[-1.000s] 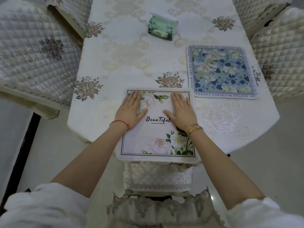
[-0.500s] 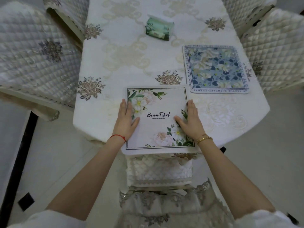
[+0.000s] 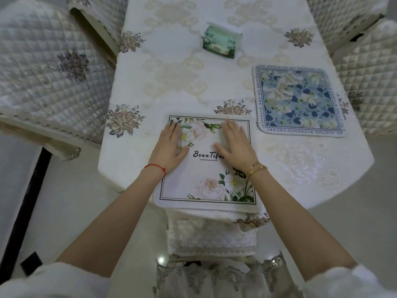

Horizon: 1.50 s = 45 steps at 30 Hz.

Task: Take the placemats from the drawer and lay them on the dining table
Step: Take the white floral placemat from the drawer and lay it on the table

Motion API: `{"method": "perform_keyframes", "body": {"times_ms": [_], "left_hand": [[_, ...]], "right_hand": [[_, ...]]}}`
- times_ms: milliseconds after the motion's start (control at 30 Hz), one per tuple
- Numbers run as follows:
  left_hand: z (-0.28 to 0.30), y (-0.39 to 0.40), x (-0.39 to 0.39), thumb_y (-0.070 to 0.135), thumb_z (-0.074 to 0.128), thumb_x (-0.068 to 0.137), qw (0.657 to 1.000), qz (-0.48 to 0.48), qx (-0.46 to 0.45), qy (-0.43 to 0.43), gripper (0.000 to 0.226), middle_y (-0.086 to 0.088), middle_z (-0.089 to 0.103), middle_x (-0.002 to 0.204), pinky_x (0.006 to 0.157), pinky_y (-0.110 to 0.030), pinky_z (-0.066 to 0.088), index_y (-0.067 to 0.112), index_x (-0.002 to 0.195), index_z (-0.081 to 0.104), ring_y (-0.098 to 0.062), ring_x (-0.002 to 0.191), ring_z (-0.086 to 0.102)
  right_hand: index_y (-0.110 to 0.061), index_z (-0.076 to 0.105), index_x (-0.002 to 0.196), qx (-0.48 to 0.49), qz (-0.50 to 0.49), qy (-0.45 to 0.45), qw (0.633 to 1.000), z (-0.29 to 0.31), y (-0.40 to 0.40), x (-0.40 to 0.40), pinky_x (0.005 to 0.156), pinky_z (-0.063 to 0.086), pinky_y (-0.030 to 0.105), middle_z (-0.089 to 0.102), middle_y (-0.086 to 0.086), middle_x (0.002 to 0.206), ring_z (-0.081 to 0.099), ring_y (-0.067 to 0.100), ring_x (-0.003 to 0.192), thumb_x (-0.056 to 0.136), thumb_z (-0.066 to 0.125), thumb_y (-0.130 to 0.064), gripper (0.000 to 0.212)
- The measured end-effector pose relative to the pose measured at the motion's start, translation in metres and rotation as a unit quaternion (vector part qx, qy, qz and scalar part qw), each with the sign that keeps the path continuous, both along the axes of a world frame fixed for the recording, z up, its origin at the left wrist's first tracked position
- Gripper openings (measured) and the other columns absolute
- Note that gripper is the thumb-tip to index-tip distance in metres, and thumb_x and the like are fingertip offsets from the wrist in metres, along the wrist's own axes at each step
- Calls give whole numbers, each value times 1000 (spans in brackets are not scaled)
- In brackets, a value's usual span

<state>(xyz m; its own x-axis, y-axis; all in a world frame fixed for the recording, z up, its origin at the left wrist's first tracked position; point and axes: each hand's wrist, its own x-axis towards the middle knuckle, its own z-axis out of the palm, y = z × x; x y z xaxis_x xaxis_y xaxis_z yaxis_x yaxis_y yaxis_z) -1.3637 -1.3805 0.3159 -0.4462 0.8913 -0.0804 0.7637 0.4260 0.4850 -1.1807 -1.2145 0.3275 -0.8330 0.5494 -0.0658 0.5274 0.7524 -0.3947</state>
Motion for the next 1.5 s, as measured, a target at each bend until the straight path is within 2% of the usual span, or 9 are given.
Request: {"method": "perform_keyframes", "body": {"times_ms": [267,400,633,767,867,967,1200,1367,1500], "left_hand": [[0,42,-31,48,46,93,998,-44,-14,40,79,-6,7,161,121,-35,-2,10,152,11,-20,148,-1],[-10,38,-37,63,29,87,995,-50,-9,89,83,-5,16,159,121,-37,3,13,152,16,-19,148,7],[-15,37,-35,65,24,87,994,-36,-17,106,84,-4,15,160,121,-36,2,15,153,13,-18,148,6],[-13,37,-32,64,27,89,994,-30,-31,97,83,-3,10,161,121,-35,0,14,153,10,-16,148,3],[-5,37,-23,54,39,93,996,-26,-40,69,81,-5,5,161,121,-33,-1,10,153,8,-17,148,0],[0,26,-7,50,46,93,997,-55,-18,58,80,-6,9,161,121,-32,1,10,152,11,-17,148,3],[-2,-4,4,55,45,92,997,-47,-15,57,82,-4,8,161,121,-32,6,10,152,12,-16,148,6],[0,-27,3,54,45,93,997,-41,-24,61,81,-6,12,160,120,-30,7,8,152,14,-17,148,9],[6,-41,13,47,46,95,997,-37,-29,58,77,-9,12,160,121,-33,8,5,151,15,-21,148,10]], "right_hand": [[-14,15,155,4,63,-29,998,-14,12,-55,121,-4,33,8,2,163,0,20,150,99,40,-48,69],[-19,12,155,11,81,-29,996,-17,20,-45,122,-2,33,7,-3,163,-1,14,150,99,36,-54,71],[-21,6,156,37,45,-48,997,-18,39,-1,122,1,34,4,-5,163,-2,11,150,97,28,-62,74],[-18,7,156,31,4,-51,998,-16,44,16,121,-3,31,5,-1,163,0,12,150,96,31,-61,77],[-14,8,155,29,-23,-43,998,-13,33,10,121,-3,32,6,3,163,0,16,150,97,29,-59,77],[-13,12,155,6,-4,-23,1000,-7,10,-2,121,-3,33,7,3,163,-1,17,150,99,33,-55,73],[-15,7,155,-3,27,-38,999,-14,-17,13,122,0,34,3,0,163,-1,13,149,99,35,-53,73],[-16,7,155,3,5,-49,999,-12,-7,52,120,-4,29,4,0,163,-2,11,149,95,23,-64,79],[-11,10,155,3,-35,-48,998,-9,-15,62,121,-2,31,6,4,163,0,15,150,96,27,-60,78]]}}
